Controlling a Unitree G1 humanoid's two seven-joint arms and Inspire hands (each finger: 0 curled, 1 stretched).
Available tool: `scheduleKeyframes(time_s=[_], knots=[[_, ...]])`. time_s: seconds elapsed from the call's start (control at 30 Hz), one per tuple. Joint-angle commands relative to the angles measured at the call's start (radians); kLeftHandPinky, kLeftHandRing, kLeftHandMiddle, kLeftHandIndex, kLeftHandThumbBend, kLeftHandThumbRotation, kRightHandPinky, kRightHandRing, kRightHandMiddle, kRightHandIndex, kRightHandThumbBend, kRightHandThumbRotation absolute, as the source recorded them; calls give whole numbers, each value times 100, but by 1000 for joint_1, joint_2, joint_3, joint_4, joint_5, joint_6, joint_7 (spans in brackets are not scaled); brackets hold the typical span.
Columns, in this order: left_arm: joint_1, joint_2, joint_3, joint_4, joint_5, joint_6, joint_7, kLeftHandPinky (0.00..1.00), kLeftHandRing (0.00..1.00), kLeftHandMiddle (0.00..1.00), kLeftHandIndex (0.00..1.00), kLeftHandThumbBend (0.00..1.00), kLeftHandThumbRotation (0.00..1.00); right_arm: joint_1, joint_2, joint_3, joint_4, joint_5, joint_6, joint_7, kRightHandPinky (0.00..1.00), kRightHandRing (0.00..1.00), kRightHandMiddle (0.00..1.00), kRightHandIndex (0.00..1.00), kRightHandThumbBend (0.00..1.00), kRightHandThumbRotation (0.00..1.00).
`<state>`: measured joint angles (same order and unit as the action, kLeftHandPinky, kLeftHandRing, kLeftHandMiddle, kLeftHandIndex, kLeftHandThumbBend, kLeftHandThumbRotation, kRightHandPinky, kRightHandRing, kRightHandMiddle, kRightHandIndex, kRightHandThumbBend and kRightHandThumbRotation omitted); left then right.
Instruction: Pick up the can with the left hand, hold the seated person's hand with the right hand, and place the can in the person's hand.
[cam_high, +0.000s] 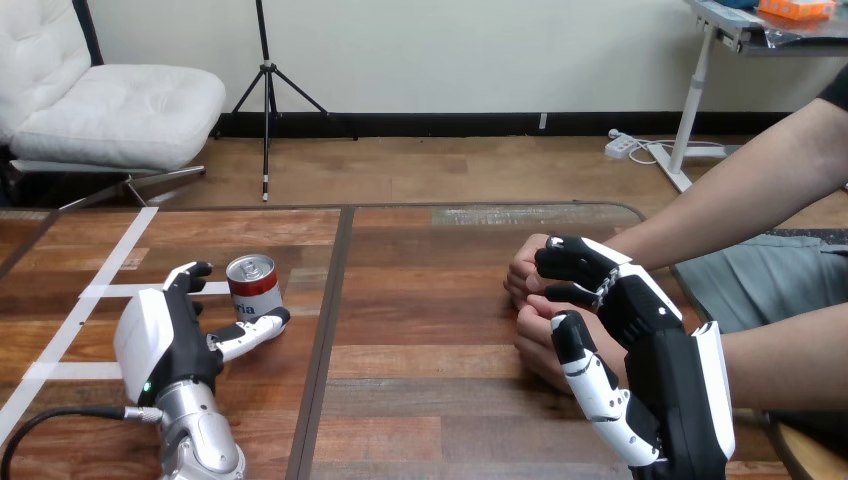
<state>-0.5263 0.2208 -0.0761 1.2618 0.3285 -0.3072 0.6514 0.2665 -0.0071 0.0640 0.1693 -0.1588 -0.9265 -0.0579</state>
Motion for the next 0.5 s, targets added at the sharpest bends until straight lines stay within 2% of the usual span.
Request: scheduleKeyframes(time_s=[0.0, 0.47], knots=[[-96, 7, -4, -3, 2, -22, -17, 65, 74, 79, 78, 91, 23, -41, 3, -3, -24, 4, -18, -4, 66, 73, 74, 74, 51, 58], [-108, -4, 0, -4, -2, -22, -40, 62, 72, 78, 77, 93, 26, -44, 5, -1, -20, 5, -16, -3, 66, 73, 74, 74, 52, 58]])
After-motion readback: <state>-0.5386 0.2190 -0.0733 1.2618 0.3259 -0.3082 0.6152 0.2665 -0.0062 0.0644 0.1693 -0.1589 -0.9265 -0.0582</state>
